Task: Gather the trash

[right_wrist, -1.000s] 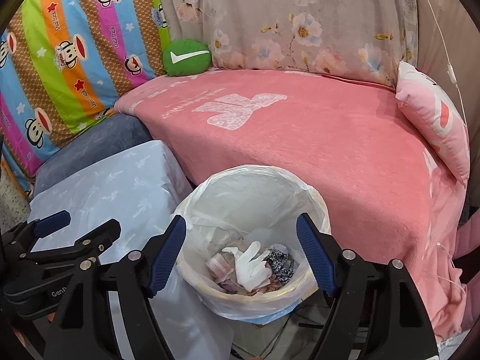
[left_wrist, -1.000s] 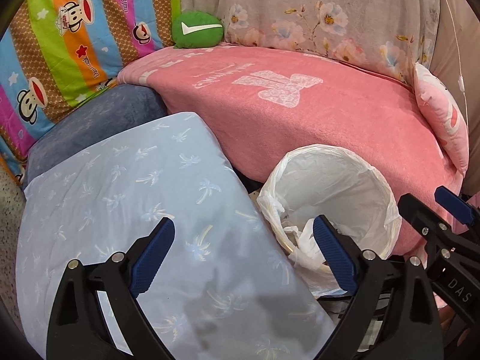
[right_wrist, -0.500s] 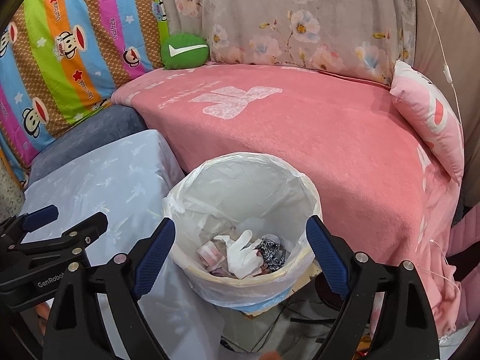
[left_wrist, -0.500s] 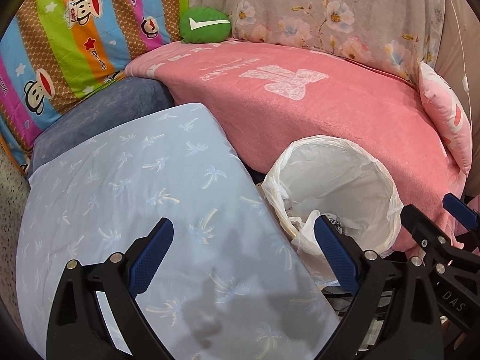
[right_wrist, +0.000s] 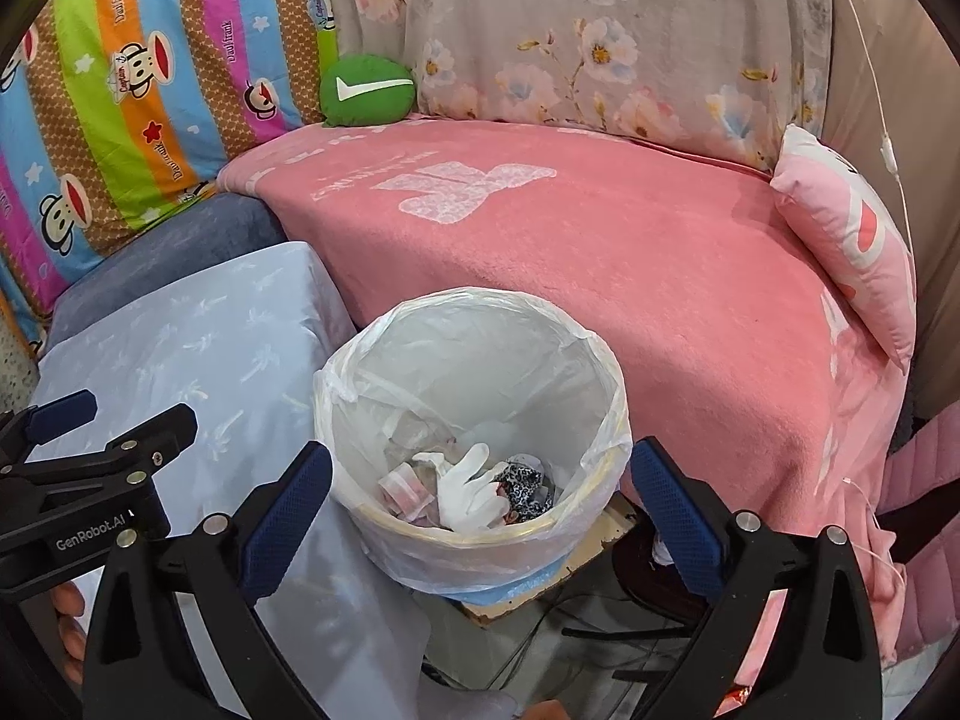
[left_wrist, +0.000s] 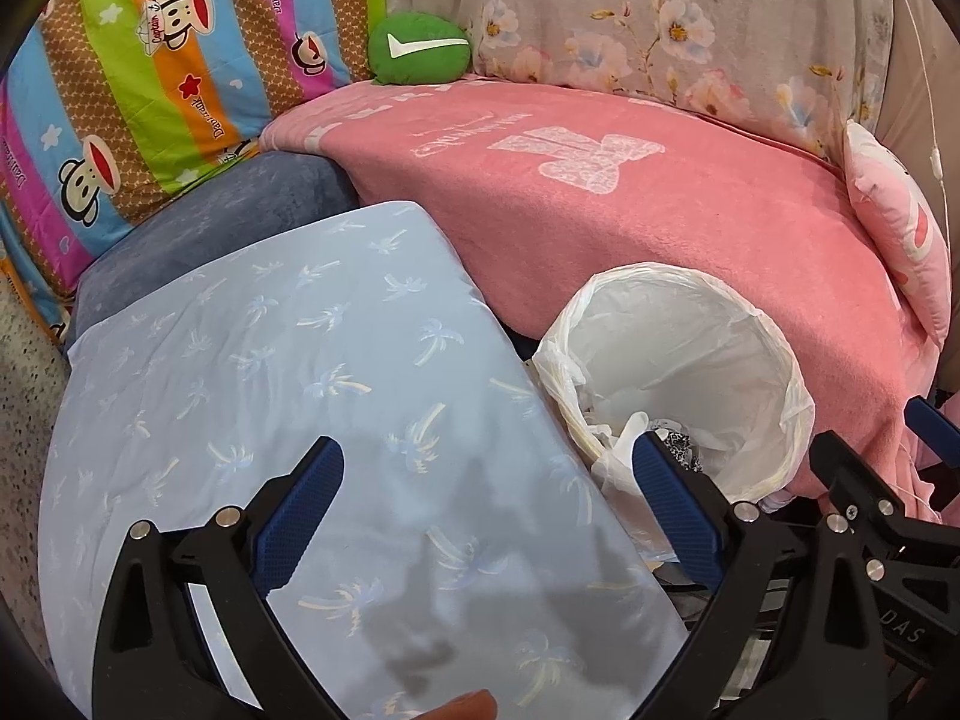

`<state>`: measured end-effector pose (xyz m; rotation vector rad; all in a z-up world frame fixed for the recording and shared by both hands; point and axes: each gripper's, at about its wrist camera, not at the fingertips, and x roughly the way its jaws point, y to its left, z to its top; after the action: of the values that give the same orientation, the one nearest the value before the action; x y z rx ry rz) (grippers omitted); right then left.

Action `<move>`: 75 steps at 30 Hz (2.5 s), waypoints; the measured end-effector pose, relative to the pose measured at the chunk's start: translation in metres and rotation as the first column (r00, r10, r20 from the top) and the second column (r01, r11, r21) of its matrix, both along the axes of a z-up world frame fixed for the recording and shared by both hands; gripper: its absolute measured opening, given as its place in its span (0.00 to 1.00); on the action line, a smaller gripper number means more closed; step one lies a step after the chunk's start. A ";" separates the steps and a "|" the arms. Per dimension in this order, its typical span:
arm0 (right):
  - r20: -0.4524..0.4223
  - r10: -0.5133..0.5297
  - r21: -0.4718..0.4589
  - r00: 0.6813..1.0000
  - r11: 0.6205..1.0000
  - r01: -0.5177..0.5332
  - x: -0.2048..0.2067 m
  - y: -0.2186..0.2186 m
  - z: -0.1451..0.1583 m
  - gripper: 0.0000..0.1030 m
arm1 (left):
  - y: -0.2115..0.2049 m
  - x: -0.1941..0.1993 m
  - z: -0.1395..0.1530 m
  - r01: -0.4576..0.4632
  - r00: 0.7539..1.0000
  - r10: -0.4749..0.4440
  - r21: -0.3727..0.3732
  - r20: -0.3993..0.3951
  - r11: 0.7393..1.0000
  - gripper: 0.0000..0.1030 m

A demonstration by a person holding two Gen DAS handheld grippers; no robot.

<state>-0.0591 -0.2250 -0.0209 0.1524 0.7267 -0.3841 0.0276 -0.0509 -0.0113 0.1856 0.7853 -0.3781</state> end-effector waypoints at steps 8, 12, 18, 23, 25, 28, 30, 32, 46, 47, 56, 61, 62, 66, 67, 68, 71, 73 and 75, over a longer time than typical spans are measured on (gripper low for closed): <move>-0.010 0.005 -0.004 1.000 1.000 -0.005 -0.002 0.002 -0.002 0.94 | -0.002 -0.003 -0.002 -0.007 1.000 0.007 0.016 0.014 1.000 0.91; -0.012 0.008 -0.006 1.000 1.000 -0.008 -0.004 0.004 -0.003 0.94 | -0.002 -0.003 -0.002 -0.016 1.000 0.016 0.015 0.014 1.000 0.91; -0.011 0.008 -0.006 1.000 1.000 -0.008 -0.005 0.005 -0.002 0.94 | -0.003 -0.004 -0.002 -0.021 1.000 0.020 0.019 0.020 1.000 0.91; -0.019 0.009 -0.008 1.000 1.000 -0.009 -0.007 0.005 -0.002 0.94 | -0.003 -0.005 -0.002 -0.023 1.000 0.023 0.026 0.018 0.999 0.91; -0.023 0.008 -0.008 1.000 1.000 -0.008 -0.008 0.005 -0.002 0.94 | -0.003 -0.005 -0.002 -0.024 1.000 0.024 0.028 0.021 0.999 0.91; -0.029 0.006 -0.009 1.000 1.000 -0.006 -0.008 0.005 -0.003 0.94 | -0.002 -0.006 -0.002 -0.031 0.999 0.030 0.028 0.021 0.999 0.91; -0.031 0.005 -0.009 1.000 1.000 -0.006 -0.008 0.005 -0.004 0.94 | -0.003 -0.008 -0.003 -0.036 0.999 0.036 0.028 0.022 0.999 0.91; -0.033 0.004 -0.008 0.999 1.000 -0.004 -0.008 0.004 -0.004 0.94 | -0.004 -0.008 -0.004 -0.039 0.999 0.038 0.031 0.021 0.999 0.91; -0.039 0.001 -0.006 0.999 1.000 -0.001 -0.007 0.002 -0.007 0.94 | -0.006 -0.010 -0.008 -0.060 0.998 0.060 0.039 0.010 0.997 0.91; -0.040 0.000 -0.006 0.999 1.000 0.000 -0.008 0.002 -0.007 0.94 | -0.006 -0.010 -0.009 -0.061 0.998 0.061 0.039 0.009 0.997 0.91; -0.045 -0.005 -0.001 0.999 1.000 0.005 -0.013 0.005 -0.014 0.94 | -0.008 -0.010 -0.010 -0.059 0.998 0.059 0.047 0.004 0.997 0.91; -0.045 -0.006 0.000 0.999 1.000 0.006 -0.012 0.005 -0.014 0.94 | -0.008 -0.011 -0.011 -0.058 0.998 0.058 0.049 0.002 0.997 0.91; -0.045 -0.007 -0.001 0.999 1.000 0.006 -0.012 0.005 -0.014 0.94 | -0.008 -0.011 -0.011 -0.058 0.998 0.058 0.049 0.002 0.997 0.91; -0.046 -0.006 -0.001 0.999 1.000 0.006 -0.012 0.005 -0.014 0.94 | -0.007 -0.010 -0.013 -0.059 0.998 0.059 0.050 -0.001 0.997 0.91; -0.046 -0.006 -0.001 0.999 1.000 0.005 -0.012 0.004 -0.014 0.94 | -0.007 -0.010 -0.013 -0.060 0.998 0.060 0.049 -0.002 0.997 0.91; -0.046 -0.006 -0.002 0.999 1.000 0.006 -0.012 0.005 -0.014 0.94 | -0.006 -0.011 -0.014 -0.061 0.998 0.062 0.050 -0.003 0.997 0.91; -0.045 -0.006 -0.001 0.999 1.000 0.006 -0.012 0.004 -0.014 0.94 | -0.006 -0.011 -0.014 -0.061 0.998 0.062 0.051 -0.003 0.997 0.91; -0.045 -0.005 -0.001 0.999 1.000 0.005 -0.012 0.004 -0.014 0.94 | -0.006 -0.011 -0.014 -0.062 0.998 0.062 0.050 -0.003 0.997 0.91; -0.046 -0.005 -0.001 0.999 1.000 0.005 -0.012 0.004 -0.014 0.94 | -0.005 -0.010 -0.015 -0.063 0.998 0.063 0.051 -0.005 0.997 0.91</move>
<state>-0.0708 -0.2210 -0.0347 0.1450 0.7717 -0.3936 0.0172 -0.0561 -0.0262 0.2067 0.8056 -0.2997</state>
